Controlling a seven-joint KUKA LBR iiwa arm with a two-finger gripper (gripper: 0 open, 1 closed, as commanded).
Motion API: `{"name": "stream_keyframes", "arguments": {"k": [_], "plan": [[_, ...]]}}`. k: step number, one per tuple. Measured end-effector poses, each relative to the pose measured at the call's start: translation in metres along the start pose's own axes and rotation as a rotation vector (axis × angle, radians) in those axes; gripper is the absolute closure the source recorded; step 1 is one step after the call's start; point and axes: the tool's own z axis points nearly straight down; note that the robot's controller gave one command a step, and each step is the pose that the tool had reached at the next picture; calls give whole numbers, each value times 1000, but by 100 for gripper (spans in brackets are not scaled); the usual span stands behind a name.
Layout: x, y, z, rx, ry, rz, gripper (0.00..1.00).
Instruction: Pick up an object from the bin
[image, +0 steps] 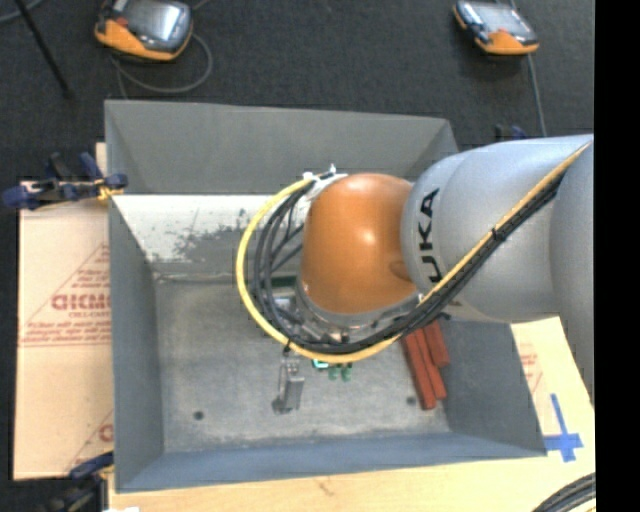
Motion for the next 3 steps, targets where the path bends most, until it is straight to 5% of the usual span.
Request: {"name": "stream_keyframes", "arguments": {"k": [1,2,3], "plan": [[0,-104,40,4,-4,-166,0],[-77,-178,93,5,-8,-414,0],[-105,-272,108,-3,-13,-246,0]]}}
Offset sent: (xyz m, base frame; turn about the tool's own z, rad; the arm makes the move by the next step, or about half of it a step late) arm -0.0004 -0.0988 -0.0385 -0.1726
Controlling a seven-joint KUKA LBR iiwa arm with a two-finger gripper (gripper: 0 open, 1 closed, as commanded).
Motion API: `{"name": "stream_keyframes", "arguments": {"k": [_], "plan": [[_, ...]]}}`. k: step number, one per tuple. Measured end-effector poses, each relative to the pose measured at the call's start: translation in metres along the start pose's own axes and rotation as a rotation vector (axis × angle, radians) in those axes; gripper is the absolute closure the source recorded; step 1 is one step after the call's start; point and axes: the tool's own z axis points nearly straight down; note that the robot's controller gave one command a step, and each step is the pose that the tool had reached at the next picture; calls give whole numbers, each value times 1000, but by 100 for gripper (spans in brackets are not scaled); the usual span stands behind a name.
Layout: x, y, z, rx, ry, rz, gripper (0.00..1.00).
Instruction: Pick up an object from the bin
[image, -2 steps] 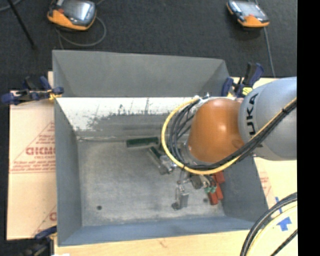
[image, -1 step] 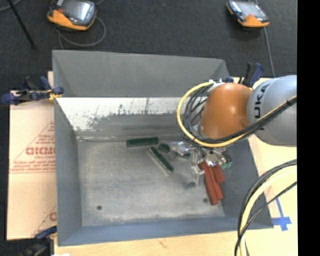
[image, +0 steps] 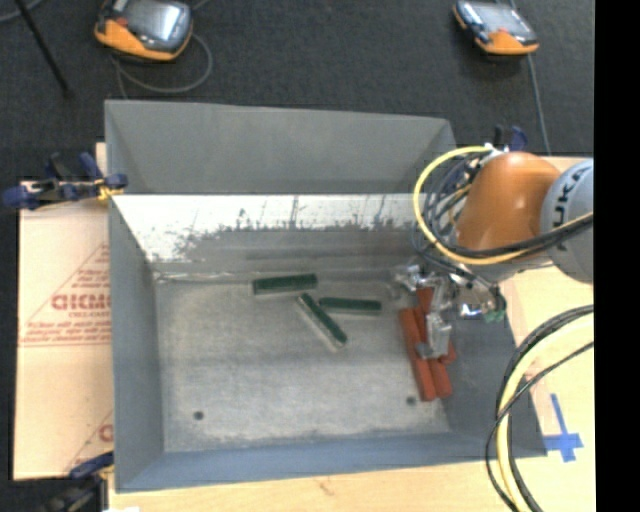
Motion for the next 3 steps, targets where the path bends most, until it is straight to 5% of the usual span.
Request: {"name": "stream_keyframes", "arguments": {"k": [1,2,3], "plan": [[-51,81,3,2,0,-139,0],[-49,76,3,2,3,-127,100],[-56,82,-116,8,-4,-129,100]]}}
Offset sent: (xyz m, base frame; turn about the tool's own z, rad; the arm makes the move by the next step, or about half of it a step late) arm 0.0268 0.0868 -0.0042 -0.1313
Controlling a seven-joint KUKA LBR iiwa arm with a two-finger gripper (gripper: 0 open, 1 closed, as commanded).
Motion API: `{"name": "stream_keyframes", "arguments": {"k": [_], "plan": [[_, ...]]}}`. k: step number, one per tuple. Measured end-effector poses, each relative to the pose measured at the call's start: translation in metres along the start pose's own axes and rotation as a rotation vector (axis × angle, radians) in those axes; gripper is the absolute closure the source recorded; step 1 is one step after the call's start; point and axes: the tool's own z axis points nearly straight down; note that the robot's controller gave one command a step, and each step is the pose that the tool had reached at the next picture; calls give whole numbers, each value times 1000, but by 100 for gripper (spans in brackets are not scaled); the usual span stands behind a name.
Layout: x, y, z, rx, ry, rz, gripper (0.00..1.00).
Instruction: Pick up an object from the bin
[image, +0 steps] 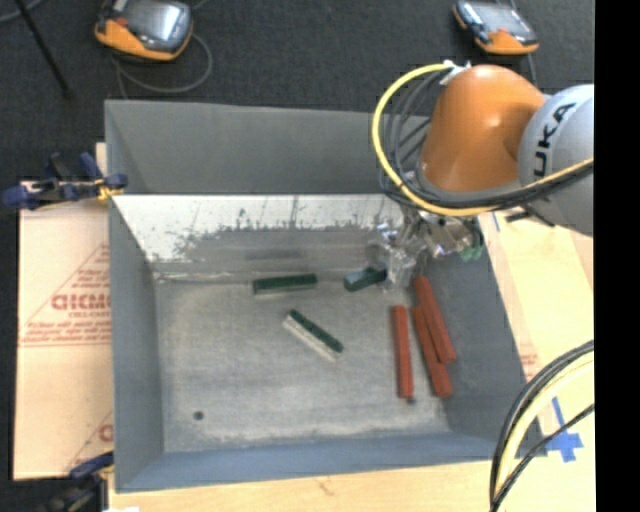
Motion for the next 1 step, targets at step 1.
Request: {"name": "stream_keyframes", "arguments": {"k": [1], "plan": [[1,25,-164,-3,2,-570,100]]}}
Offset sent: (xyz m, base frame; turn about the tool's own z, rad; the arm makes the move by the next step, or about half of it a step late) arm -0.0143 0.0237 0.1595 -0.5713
